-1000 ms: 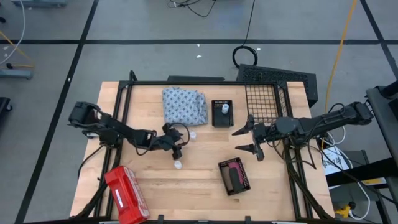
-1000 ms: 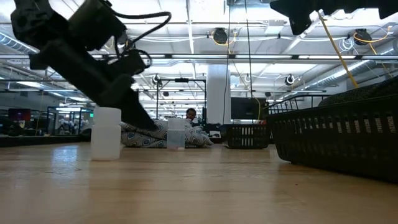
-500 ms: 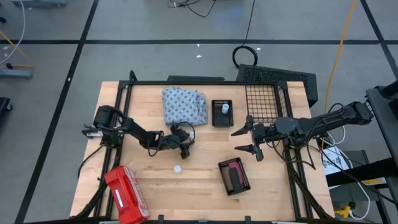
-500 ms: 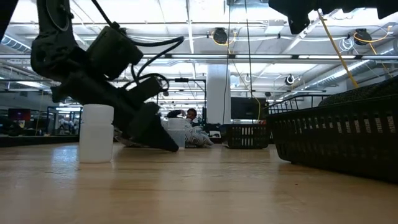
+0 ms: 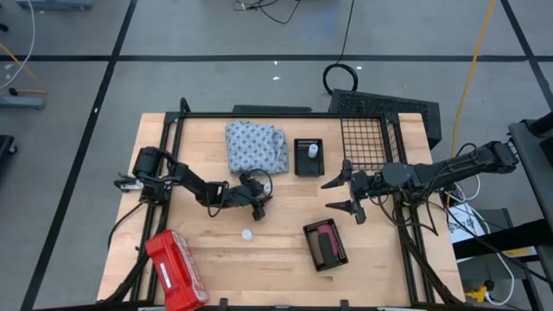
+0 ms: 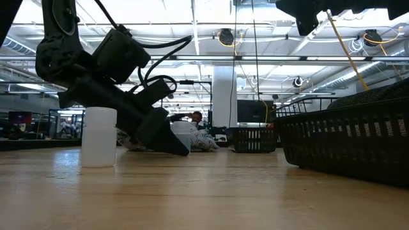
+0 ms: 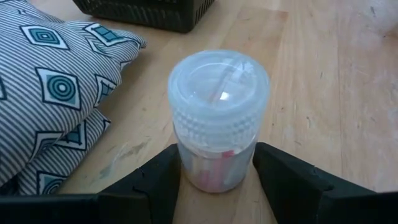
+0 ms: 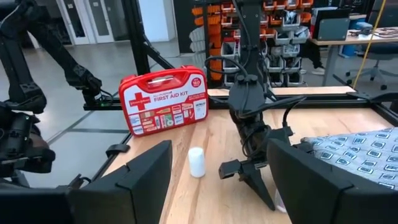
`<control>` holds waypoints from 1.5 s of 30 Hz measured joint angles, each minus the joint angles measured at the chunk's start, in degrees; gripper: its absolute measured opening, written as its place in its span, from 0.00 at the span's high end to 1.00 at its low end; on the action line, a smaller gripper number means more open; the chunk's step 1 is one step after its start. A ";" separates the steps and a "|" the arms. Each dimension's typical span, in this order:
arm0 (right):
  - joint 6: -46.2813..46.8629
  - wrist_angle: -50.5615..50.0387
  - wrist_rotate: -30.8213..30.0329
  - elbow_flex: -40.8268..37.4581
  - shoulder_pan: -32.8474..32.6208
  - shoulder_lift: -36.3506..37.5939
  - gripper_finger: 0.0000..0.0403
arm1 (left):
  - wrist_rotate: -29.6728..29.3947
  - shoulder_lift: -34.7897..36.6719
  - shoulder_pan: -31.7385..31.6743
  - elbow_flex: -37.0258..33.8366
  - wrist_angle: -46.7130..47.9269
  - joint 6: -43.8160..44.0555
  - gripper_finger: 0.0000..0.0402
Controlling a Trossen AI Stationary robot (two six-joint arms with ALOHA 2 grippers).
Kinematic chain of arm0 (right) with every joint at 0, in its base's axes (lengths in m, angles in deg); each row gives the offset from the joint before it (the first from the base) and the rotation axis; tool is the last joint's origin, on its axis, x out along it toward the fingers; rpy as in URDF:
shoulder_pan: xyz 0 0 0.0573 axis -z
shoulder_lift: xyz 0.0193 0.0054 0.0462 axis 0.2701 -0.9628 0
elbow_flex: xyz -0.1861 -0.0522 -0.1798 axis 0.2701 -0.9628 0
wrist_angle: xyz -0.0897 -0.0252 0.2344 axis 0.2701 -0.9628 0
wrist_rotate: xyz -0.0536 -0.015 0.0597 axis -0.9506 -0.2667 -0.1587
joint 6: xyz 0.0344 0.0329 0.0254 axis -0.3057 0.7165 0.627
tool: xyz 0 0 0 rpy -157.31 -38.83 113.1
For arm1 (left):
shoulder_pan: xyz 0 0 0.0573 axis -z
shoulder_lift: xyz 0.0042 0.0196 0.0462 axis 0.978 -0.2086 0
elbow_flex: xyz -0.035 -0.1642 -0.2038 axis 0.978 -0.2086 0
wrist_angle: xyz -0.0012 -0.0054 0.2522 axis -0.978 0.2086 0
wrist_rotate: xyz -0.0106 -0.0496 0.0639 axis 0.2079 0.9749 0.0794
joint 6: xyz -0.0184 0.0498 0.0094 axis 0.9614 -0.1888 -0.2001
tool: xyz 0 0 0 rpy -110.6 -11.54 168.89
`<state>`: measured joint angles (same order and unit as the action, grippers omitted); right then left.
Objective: Pick & Place Medicine items
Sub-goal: Put the top transparent pill bottle into the top black basket
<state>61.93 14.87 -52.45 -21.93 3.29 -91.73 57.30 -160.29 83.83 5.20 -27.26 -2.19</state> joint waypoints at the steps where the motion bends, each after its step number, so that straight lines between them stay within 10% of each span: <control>1: 0.00 0.02 -0.34 0.00 0.00 0.00 0.38 | 0.01 0.00 0.00 0.00 -0.04 -0.01 0.47; 29: 1.48 -0.11 -2.84 0.00 0.00 0.00 0.38 | 3.69 3.11 0.04 1.84 -3.27 0.22 0.65; 45: 1.97 0.02 -13.46 0.04 0.04 -5.10 0.38 | 7.41 3.76 2.25 17.75 20.23 -4.09 0.62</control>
<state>63.90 14.88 -65.91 -21.89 3.33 -96.83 64.71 -156.53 86.07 22.95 -7.03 -6.28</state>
